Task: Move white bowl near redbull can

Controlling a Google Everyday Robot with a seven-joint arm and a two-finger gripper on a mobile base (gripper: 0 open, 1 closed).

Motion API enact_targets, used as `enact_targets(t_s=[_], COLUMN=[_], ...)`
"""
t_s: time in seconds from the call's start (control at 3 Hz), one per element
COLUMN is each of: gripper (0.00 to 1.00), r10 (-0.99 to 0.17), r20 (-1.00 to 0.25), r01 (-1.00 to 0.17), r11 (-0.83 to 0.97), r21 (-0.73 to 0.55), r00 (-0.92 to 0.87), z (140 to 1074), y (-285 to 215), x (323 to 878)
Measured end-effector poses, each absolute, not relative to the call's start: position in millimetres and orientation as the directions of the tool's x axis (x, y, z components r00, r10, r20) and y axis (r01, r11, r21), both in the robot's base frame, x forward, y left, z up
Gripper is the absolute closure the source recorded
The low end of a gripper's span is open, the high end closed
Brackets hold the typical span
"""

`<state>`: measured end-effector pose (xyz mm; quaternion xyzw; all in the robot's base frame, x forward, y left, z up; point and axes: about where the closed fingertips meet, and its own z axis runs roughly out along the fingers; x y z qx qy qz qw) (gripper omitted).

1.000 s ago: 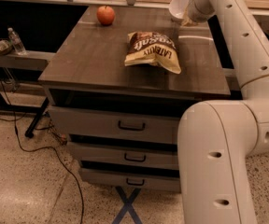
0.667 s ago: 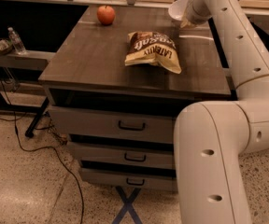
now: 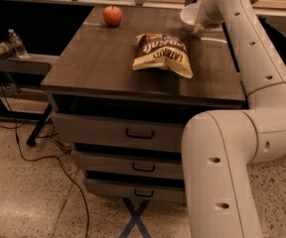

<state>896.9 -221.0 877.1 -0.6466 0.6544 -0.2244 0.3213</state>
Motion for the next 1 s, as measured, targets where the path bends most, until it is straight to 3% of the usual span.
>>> enact_targets(t_s=[0.33,0.67,1.0], gripper=[0.19,0.00,0.00], r10=[-0.991,-0.991,-0.990], r20=[-0.126,-0.129,-0.133], r01=[-0.703,-0.703,-0.700], r11=[0.059,0.063,0.068], r21=[-0.709,-0.709,-0.711], r00=[0.044,0.041,0.039], z=[875.1,874.1,875.8], y=[-220.9,-221.4,-222.0], x=[898.0,898.4,898.4])
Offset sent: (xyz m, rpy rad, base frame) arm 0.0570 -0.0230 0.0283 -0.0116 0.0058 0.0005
